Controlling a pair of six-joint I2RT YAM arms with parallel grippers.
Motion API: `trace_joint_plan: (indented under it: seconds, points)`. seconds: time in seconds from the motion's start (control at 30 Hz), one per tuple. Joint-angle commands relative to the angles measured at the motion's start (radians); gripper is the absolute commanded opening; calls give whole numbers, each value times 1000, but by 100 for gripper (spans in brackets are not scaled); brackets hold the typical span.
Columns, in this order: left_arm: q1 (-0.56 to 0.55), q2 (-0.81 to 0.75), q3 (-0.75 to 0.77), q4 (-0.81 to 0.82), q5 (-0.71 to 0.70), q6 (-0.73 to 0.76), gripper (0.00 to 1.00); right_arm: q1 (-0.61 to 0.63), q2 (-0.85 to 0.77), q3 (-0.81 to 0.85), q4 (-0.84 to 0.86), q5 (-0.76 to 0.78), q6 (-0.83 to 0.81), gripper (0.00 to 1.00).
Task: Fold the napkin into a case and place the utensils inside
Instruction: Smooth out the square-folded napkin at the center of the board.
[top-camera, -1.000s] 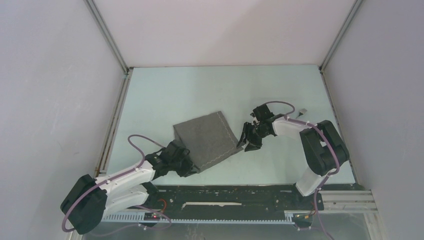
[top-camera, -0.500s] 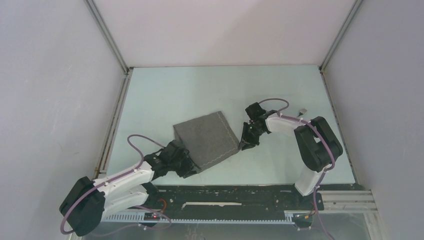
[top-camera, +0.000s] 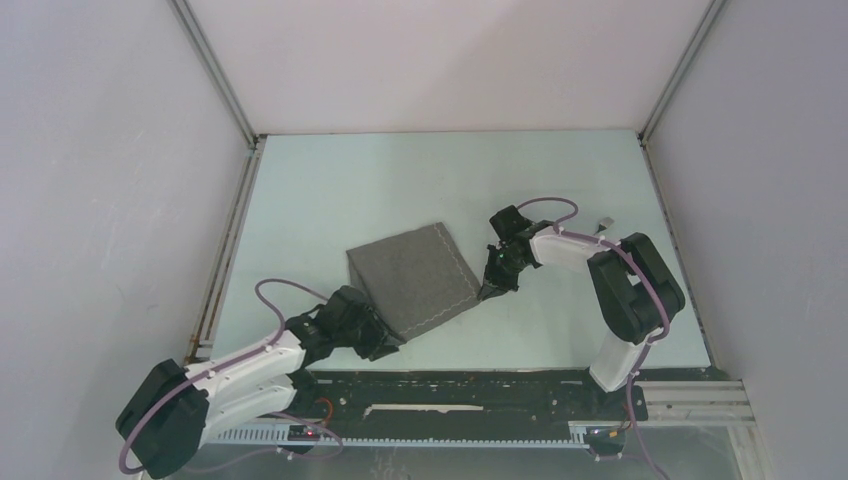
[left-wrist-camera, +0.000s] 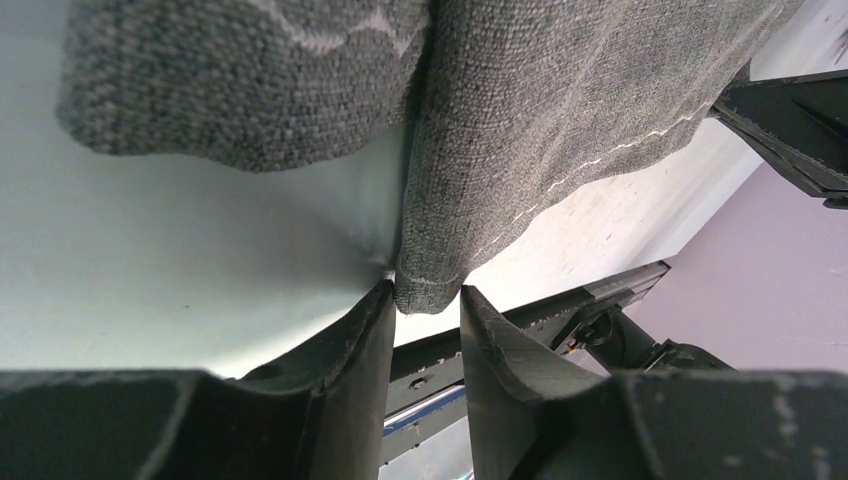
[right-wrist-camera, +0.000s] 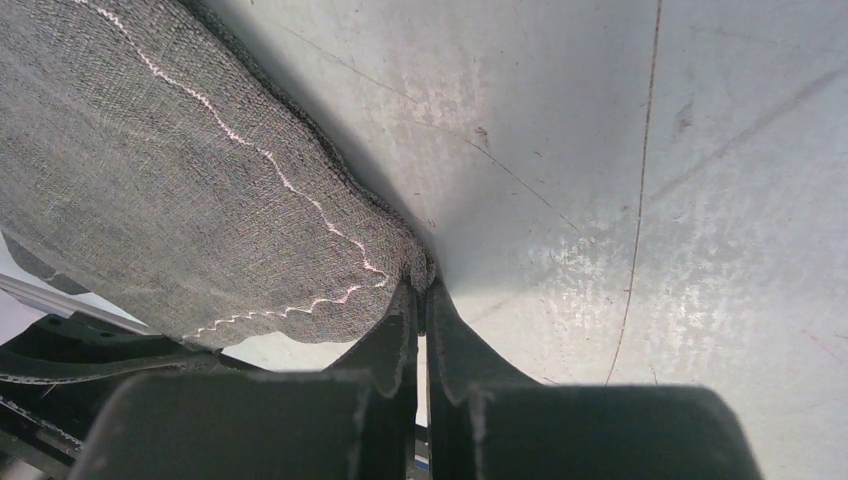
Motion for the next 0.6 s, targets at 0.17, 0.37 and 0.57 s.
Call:
trace_joint_plan:
  seconds: [0.17,0.37,0.57]
  points:
    - [-5,39,-11,16,-32,-11,40,7,-40,5,23,6,8,0]
    - [-5,53,13,0,-54,5,19,8,-49,5,26,-5,2,0]
    - [96,40,216,-181,-85,188,0,9,-97,53,81,-107,-40,0]
